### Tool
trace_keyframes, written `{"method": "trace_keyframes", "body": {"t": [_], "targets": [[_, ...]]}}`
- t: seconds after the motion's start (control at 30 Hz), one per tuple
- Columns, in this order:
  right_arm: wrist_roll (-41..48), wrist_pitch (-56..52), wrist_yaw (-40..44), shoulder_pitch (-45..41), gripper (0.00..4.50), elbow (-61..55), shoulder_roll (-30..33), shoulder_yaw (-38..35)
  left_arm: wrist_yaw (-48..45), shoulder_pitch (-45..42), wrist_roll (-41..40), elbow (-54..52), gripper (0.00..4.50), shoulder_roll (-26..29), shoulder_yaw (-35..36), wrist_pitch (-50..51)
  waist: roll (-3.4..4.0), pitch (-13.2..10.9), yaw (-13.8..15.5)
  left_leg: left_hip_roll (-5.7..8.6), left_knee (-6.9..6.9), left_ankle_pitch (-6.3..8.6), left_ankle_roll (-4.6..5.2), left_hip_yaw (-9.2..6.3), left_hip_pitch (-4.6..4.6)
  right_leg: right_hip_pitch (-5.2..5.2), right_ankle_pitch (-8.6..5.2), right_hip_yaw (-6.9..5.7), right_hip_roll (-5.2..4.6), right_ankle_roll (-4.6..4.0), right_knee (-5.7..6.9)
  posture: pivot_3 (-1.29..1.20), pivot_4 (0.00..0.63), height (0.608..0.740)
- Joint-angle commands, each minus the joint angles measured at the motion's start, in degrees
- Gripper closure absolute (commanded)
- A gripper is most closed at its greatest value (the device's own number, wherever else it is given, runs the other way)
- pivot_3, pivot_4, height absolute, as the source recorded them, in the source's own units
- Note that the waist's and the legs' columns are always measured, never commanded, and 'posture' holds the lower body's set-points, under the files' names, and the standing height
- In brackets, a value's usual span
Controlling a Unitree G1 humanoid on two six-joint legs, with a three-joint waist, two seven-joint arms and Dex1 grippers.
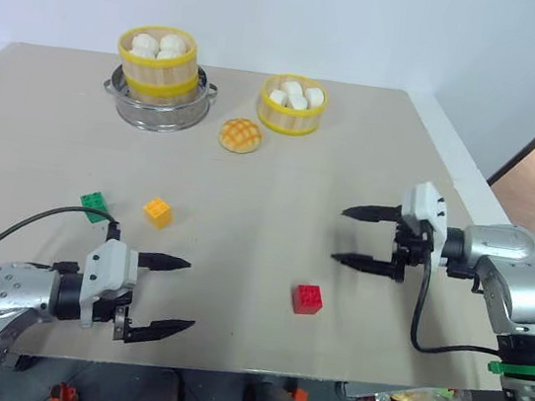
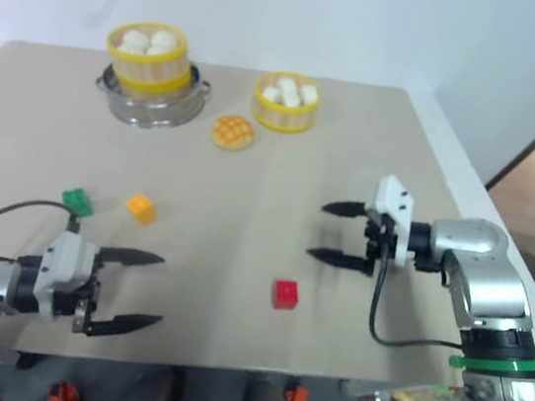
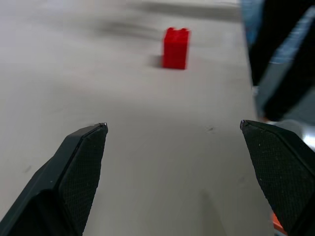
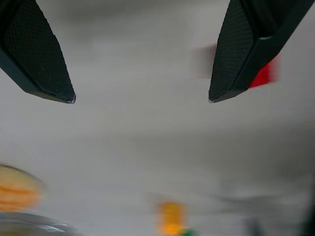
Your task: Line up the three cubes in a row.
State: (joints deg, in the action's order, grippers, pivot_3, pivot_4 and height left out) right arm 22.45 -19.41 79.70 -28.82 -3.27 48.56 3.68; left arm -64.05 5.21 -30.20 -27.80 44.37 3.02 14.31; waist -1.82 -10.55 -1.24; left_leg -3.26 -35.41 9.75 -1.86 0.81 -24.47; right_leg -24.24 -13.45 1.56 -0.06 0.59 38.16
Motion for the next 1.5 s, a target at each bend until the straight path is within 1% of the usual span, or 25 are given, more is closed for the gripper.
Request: {"method": "trace_keyframes", "body": {"t": [0.03,0.13,0.23,0.33,0.6,0.73,0.8,0.83,0.87,0.93,1.03,1.1,1.17,1.2,1.33,1.5], "targets": [[2.0,-1.7,2.1,2.2,0.00,-7.5,0.6,2.2,-2.9,-2.0,0.6,2.3,0.02,0.7,-2.5,-0.4,0.00,0.0,0.0,-0.05,0.00,0.03,0.00,0.00,0.00,0.00,0.02,0.00,0.05,0.03,0.00,0.00,0.150,0.740],[1.3,-0.9,0.6,3.8,0.00,-8.5,-0.8,3.4,-4.3,-3.5,1.3,4.4,0.02,0.2,-3.8,-1.9,0.00,0.0,-0.1,-0.14,-0.02,0.06,-0.04,0.01,0.00,-0.04,0.03,0.02,0.14,0.04,0.01,0.00,0.150,0.740],[-1.8,3.4,-0.9,4.8,0.00,-5.5,-2.4,4.5,-4.8,-6.1,3.0,6.3,0.02,-0.9,-5.7,-3.3,0.00,0.0,0.0,-0.14,-0.08,0.05,-0.05,0.02,0.02,-0.02,-0.01,0.02,0.15,-0.16,0.01,0.00,0.150,0.740],[-3.5,5.4,-1.5,4.8,0.00,-2.5,-3.2,5.2,-4.5,-7.3,2.9,7.4,0.02,-2.0,-6.2,-3.5,0.00,0.0,0.0,-0.14,-0.21,0.05,-0.05,0.05,0.02,0.02,0.06,0.04,0.14,-0.14,0.01,0.00,0.150,0.740],[-6.9,11.1,-2.0,5.0,0.00,4.6,-6.0,6.6,-4.4,-7.0,4.4,9.1,0.02,-2.9,-6.4,-5.4,-0.01,0.0,0.0,-0.17,-0.26,0.05,-0.05,0.22,0.04,0.00,0.15,0.20,0.19,-0.08,0.02,0.00,0.150,0.740],[-6.9,12.3,-0.8,5.7,1.14,5.1,-6.0,7.2,-3.8,-5.3,4.9,10.6,0.00,-3.8,-5.6,-7.5,0.00,0.0,0.0,-0.18,-0.25,0.05,-0.05,0.25,0.04,-0.01,0.16,0.24,0.20,-0.08,0.03,0.00,0.150,0.740],[-6.8,11.9,-0.1,6.1,1.91,4.7,-5.7,7.5,-3.8,-4.6,5.3,11.0,0.00,-3.8,-5.6,-8.4,0.00,0.0,0.0,-0.18,-0.25,0.05,-0.05,0.26,0.05,-0.01,0.16,0.25,0.20,-0.08,0.02,0.00,0.150,0.740],[-6.8,12.0,0.1,6.3,2.19,4.5,-5.7,7.6,-3.8,-4.3,5.5,11.1,0.00,-3.7,-5.6,-8.9,0.00,0.0,0.0,-0.18,-0.25,0.05,-0.05,0.26,0.05,-0.01,0.16,0.25,0.20,-0.08,0.02,0.00,0.150,0.740],[-6.8,12.0,0.5,6.4,2.60,4.3,-5.6,7.6,-3.6,-3.9,5.6,11.1,0.00,-3.7,-5.4,-9.2,0.00,0.0,0.0,-0.18,-0.26,0.05,-0.05,0.26,0.05,-0.01,0.16,0.25,0.20,-0.08,0.03,0.00,0.150,0.740],[-7.0,12.3,0.8,6.6,3.22,4.0,-5.5,7.7,-3.2,-3.3,5.6,11.1,0.00,-3.7,-5.2,-9.5,0.00,0.0,0.0,-0.18,-0.27,0.05,-0.05,0.27,0.06,-0.01,0.18,0.26,0.19,-0.09,0.02,0.00,0.150,0.740],[-6.8,11.4,0.1,5.8,3.26,2.4,-6.1,7.6,-2.4,-2.5,5.5,11.2,0.00,-3.7,-4.3,-9.8,0.00,0.0,0.0,-0.19,-0.29,0.05,-0.05,0.29,0.07,0.00,0.21,0.28,0.19,-0.10,0.03,0.00,0.150,0.740],[-6.0,8.9,-0.3,3.4,3.26,1.4,-7.4,8.2,-1.8,-2.0,5.3,11.6,0.00,-3.5,-3.5,-9.9,0.00,0.0,-0.1,-0.22,-0.28,0.05,-0.05,0.34,0.11,0.00,0.22,0.31,0.20,-0.11,0.03,0.00,0.150,0.740],[-6.6,7.1,-1.3,-0.5,3.26,2.6,-10.2,9.6,-0.9,-1.5,4.7,12.0,0.00,-3.5,-2.1,-9.6,0.00,0.0,-0.5,-0.29,-0.28,0.05,-0.05,0.42,0.16,-0.01,0.25,0.35,0.25,-0.14,0.05,0.00,0.150,0.740],[-7.0,6.1,-1.9,-2.6,3.26,3.9,-11.8,10.4,-0.3,-1.3,4.5,12.1,0.00,-3.6,-1.3,-9.3,0.00,0.0,-0.6,-0.35,-0.28,0.05,-0.05,0.46,0.19,-0.03,0.30,0.39,0.32,-0.17,0.05,0.00,0.150,0.740],[-12.4,8.7,-4.8,-12.4,3.26,15.6,-19.9,14.7,4.2,-0.8,3.1,13.0,0.00,-4.5,3.3,-7.3,-0.04,0.0,-0.9,-0.47,-0.28,0.03,-0.04,0.37,0.24,-0.05,0.46,0.47,0.58,-0.31,0.06,0.00,0.150,0.740],[-16.2,11.6,-4.8,-17.2,3.26,25.0,-23.9,17.3,6.5,-0.1,3.4,12.7,0.00,-5.1,4.8,-6.3,-0.04,0.0,-0.3,-0.49,-0.24,0.03,-0.04,0.42,0.19,-0.08,0.41,0.57,0.61,-0.28,0.07,0.00,0.150,0.740]]}}
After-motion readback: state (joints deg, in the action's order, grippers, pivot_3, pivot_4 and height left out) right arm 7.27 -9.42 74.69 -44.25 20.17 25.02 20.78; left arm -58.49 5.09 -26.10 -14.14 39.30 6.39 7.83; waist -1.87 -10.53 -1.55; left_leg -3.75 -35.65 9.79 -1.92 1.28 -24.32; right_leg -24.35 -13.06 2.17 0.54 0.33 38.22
